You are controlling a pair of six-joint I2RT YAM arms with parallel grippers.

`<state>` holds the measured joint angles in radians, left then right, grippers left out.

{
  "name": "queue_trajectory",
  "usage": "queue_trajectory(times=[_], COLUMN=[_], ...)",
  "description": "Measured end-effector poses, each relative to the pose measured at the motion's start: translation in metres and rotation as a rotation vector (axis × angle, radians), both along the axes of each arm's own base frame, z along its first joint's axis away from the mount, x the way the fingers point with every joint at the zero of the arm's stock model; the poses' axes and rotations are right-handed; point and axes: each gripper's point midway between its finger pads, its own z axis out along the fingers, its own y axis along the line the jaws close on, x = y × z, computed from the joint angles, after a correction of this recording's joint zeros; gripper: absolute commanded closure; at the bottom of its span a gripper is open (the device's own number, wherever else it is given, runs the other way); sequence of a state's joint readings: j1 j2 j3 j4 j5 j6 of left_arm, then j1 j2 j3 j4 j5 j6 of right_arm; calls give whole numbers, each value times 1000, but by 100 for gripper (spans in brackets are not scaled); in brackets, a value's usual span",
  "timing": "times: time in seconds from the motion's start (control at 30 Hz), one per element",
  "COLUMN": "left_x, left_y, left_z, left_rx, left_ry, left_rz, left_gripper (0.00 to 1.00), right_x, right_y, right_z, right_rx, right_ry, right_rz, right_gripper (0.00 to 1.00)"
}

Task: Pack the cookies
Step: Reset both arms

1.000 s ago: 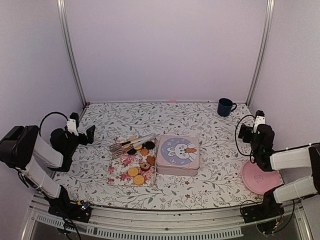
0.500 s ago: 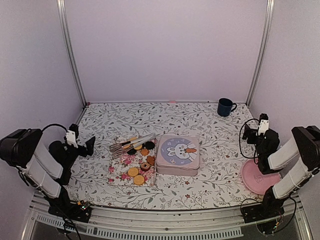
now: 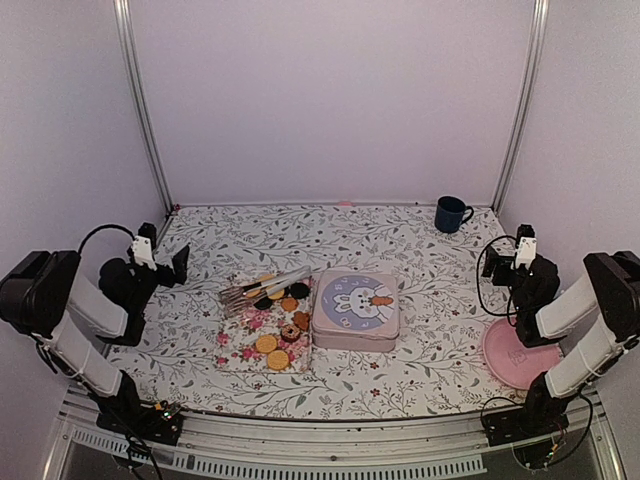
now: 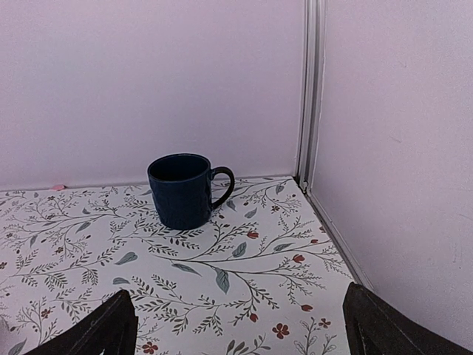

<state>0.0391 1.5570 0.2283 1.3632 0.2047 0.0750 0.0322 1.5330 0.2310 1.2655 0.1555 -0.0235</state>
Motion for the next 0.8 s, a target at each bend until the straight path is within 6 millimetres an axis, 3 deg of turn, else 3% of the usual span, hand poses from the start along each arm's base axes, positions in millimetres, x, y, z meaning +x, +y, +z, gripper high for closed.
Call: queue_trajectory(times=[0.1, 0.2, 0.4, 0.53, 0.8], left_x=[-6, -24, -49, -55, -55], left_y=[0, -3, -13, -15, -15], left_z=[-4, -12, -45, -56, -56], left_rx=[1, 4, 15, 19, 20], left_ry=[4, 4, 101, 135, 137], left_rz=[-2, -14, -68, -78, -77], left_gripper=[1, 1, 1, 0, 1], right_x=[0, 0, 0, 0, 0], right_y=[0, 0, 0, 0, 0], right_z=[0, 0, 0, 0, 0], right_rx=[0, 0, 0, 0, 0], right_ry=[0, 0, 0, 0, 0], right_rz=[2, 2, 2, 2, 2], right_gripper=[1, 1, 1, 1, 1])
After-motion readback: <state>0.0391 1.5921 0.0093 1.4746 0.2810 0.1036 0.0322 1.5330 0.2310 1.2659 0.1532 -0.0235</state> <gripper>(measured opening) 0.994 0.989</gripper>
